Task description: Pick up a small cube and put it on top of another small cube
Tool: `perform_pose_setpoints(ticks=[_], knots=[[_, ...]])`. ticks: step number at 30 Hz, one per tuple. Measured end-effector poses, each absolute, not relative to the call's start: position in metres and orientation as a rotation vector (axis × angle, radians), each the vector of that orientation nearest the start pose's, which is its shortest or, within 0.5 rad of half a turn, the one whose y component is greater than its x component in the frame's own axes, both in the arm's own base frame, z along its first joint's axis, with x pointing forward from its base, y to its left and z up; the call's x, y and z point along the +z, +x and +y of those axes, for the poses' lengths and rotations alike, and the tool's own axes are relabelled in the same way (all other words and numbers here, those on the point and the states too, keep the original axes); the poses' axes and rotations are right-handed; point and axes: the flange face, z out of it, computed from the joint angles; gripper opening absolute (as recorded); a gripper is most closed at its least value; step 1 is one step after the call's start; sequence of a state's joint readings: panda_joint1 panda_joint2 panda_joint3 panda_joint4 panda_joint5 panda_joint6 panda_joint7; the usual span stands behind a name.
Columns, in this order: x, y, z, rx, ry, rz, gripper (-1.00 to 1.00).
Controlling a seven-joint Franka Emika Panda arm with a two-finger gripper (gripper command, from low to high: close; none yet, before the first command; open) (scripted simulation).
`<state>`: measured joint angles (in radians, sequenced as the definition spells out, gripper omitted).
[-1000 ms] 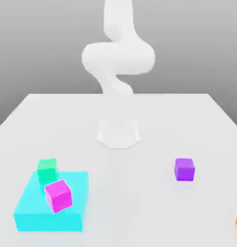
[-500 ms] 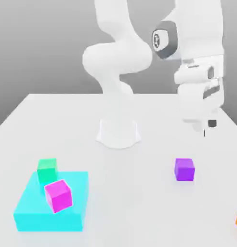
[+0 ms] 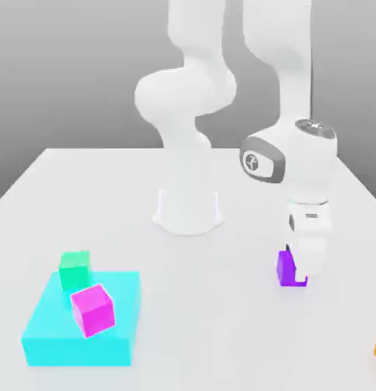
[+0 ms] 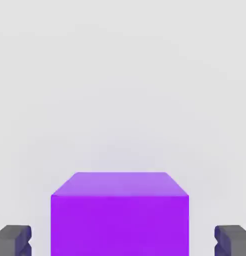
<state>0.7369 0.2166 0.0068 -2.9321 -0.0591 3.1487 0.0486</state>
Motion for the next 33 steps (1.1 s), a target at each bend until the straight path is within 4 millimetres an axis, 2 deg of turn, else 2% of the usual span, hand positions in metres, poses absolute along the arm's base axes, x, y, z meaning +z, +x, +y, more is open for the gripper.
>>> perform_pose_setpoints(ticks=[6, 14, 16, 20, 23, 25, 29, 33], knots=[[0.133, 0.229, 0.218, 0.003, -2.920, -1.156, -1.00], [0.188, 0.229, 0.219, 0.002, -2.920, -1.159, -1.00], [0.202, 0.246, 0.206, -0.004, -2.929, -1.139, -1.00], [0.229, 0.301, 0.150, -0.021, -2.957, -1.072, -1.00], [0.249, 0.334, 0.093, -0.029, -2.981, -1.015, -1.00], [0.262, 0.350, 0.050, -0.031, -2.997, -0.973, -1.00], [0.286, 0.360, -0.045, -0.026, -3.028, -0.884, -1.00], [0.306, 0.342, -0.143, -0.011, -3.050, -0.783, -1.00]])
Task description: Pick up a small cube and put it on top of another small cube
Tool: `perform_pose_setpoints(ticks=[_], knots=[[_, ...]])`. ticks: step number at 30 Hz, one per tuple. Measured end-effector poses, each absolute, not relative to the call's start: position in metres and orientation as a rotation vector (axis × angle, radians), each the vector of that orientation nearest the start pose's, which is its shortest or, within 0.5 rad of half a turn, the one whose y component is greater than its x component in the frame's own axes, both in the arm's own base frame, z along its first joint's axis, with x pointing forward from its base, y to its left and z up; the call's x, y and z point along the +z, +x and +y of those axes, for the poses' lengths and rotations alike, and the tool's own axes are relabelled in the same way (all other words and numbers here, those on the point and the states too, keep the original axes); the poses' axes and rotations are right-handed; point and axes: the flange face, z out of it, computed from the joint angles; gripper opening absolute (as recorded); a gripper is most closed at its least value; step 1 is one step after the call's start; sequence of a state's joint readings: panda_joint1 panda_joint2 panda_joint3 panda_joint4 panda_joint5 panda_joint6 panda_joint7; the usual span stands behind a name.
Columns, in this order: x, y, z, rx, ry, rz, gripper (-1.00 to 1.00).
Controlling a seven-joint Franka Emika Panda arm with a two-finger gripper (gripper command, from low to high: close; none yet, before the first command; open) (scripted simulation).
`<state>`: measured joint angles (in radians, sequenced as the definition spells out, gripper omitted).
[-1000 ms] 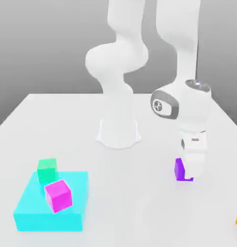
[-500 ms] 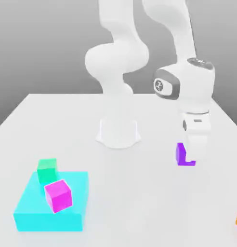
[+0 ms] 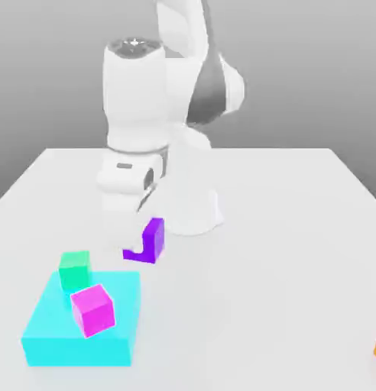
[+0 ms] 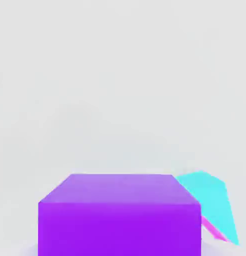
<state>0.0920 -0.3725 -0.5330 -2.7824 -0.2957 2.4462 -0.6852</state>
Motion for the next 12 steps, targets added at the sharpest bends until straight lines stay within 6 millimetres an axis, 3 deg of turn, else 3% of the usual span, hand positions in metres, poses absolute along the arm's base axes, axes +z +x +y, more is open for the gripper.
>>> perform_pose_setpoints(ticks=[2, 3, 8, 9, 12], knots=[[0.310, 0.325, -0.185, -0.002, -3.054, -0.737, -1.00], [0.304, 0.321, -0.193, -0.001, -3.051, -0.729, -1.00], [0.260, 0.318, -0.201, -0.001, -3.049, -0.719, -1.00], [0.252, 0.317, -0.202, 0.001, -3.053, -0.717, 1.00], [0.252, 0.317, -0.202, 0.001, -3.053, -0.717, 1.00]])
